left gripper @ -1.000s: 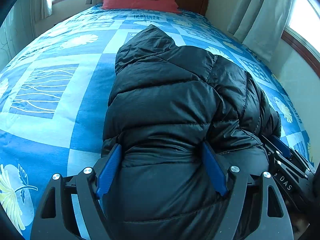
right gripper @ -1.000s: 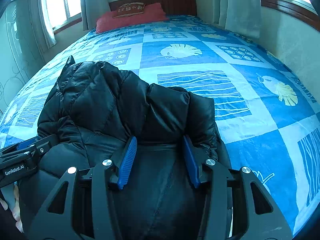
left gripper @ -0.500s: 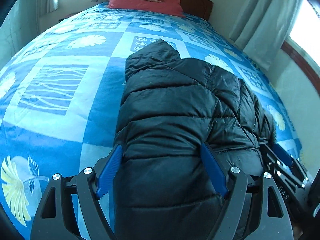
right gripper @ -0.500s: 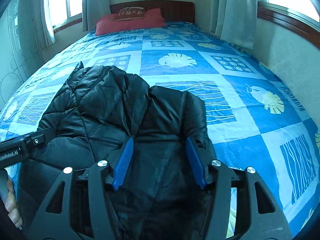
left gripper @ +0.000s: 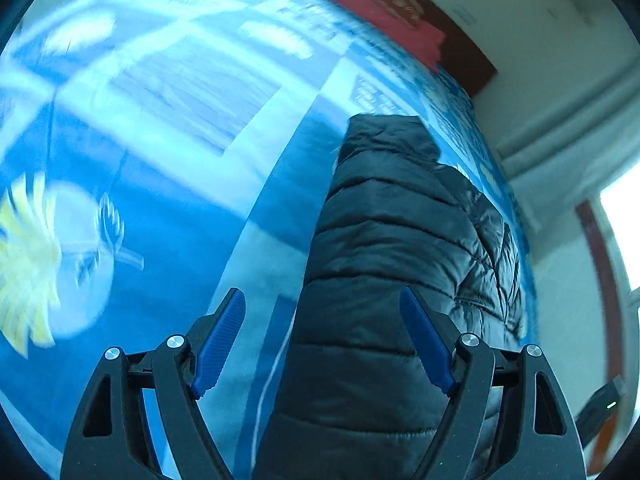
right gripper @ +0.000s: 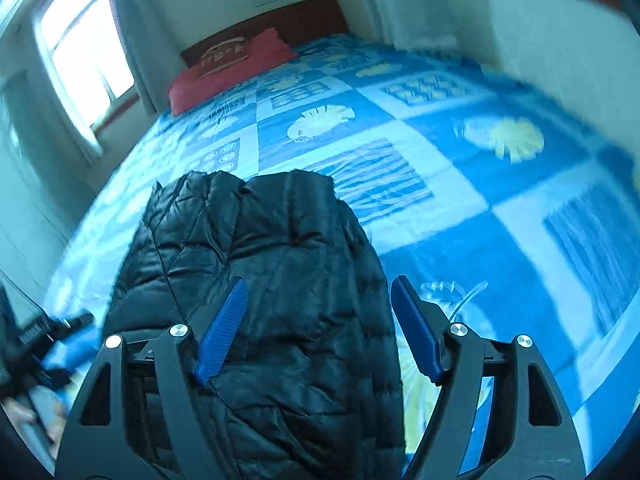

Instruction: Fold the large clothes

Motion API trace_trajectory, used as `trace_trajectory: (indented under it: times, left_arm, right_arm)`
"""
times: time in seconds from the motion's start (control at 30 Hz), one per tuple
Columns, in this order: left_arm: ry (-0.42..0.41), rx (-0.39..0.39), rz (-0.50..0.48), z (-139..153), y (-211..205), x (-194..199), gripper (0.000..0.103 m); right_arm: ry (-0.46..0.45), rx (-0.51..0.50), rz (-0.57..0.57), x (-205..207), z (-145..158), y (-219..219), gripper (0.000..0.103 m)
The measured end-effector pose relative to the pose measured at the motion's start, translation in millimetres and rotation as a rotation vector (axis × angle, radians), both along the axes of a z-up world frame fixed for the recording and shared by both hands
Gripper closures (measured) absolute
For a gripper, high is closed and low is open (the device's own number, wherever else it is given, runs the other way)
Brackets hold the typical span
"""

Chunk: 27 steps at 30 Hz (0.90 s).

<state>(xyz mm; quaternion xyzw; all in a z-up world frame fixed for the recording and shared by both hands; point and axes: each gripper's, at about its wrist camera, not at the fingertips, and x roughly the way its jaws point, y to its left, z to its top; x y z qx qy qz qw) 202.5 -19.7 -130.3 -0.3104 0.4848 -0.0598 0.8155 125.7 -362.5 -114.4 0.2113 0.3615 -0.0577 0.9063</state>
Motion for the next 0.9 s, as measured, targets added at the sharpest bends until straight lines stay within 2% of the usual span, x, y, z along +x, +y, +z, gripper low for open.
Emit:
trace_trajectory:
  times: [0.1, 0.27, 0.4, 0.5, 0.63, 0.8, 0.87, 0.9]
  left_arm:
    - [0.056, -0.079, 0.007, -14.0, -2.3, -1.5, 0.024]
    - [0.045, -0.164, 0.029, -23.0, -3.8, -0.8, 0.024]
    - [0.07, -0.295, 0.079, -41.0, 0.5, -0.5, 0.024]
    - [0.105, -0.372, 0.104, -56.3, 2.2, 0.9, 0.017]
    - [0.099, -0.37, 0.103, -56.3, -2.4, 5.9, 0.015]
    - [0.085, -0.424, 0.125, -60.9, -4.7, 7.9, 0.015]
    - [0.094, -0.47, 0.133, -62.3, -7.5, 7.0, 0.016]
    - [0.093, -0.484, 0.125, -62.4, -10.8, 8.1, 0.017]
  right_arm:
    - [0.006, 0.095, -0.013, 3.4, -9.3, -9.8, 0.029]
    - [0.023, 0.221, -0.044, 15.5, -27.6, -24.6, 0.027]
    - [0.035, 0.35, -0.067, 24.6, -48.1, -39.5, 0.021]
    - [0.044, 0.399, -0.059, 33.1, -61.7, -43.7, 0.016]
    - [0.05, 0.527, -0.028, 39.5, -82.7, -47.6, 0.011]
    - [0.015, 0.527, -0.008, 36.3, -84.1, -41.0, 0.011]
    - [0.014, 0.516, -0.006, 35.5, -83.2, -35.8, 0.017]
    - [0.011, 0.527, -0.002, 35.9, -84.2, -35.1, 0.027]
